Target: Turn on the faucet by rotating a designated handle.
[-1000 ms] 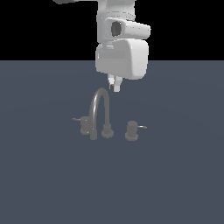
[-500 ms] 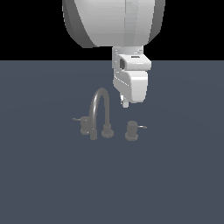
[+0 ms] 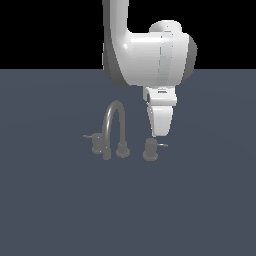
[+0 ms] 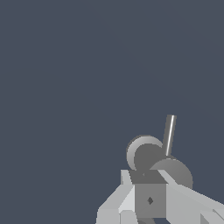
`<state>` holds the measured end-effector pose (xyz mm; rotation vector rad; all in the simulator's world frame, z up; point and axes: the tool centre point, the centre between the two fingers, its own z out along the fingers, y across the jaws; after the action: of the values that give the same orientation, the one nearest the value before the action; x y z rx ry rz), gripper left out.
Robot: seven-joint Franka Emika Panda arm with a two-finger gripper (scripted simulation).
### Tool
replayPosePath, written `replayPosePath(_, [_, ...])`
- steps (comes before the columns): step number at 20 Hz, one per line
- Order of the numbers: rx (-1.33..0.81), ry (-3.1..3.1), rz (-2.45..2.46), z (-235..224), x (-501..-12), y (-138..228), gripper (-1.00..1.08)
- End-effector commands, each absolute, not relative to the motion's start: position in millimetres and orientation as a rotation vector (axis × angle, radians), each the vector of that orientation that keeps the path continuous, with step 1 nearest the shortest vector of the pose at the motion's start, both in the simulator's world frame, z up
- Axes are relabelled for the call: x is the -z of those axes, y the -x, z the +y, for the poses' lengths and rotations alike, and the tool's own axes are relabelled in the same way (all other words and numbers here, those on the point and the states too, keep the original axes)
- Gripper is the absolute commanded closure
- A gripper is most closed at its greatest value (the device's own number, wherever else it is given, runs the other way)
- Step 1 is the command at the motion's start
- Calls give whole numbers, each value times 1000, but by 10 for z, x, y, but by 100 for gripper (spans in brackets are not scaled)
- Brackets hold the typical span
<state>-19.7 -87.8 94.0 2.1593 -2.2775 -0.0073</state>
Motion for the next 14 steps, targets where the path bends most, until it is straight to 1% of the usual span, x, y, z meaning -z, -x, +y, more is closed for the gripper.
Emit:
replayPosePath(1, [2, -2096, -2336, -975, -825, 161, 108])
replayPosePath(7, [-1, -2000, -2420, -1122, -657, 123, 108])
replayPosePath(14, [-1, -1982, -2436, -1150, -625, 117, 108])
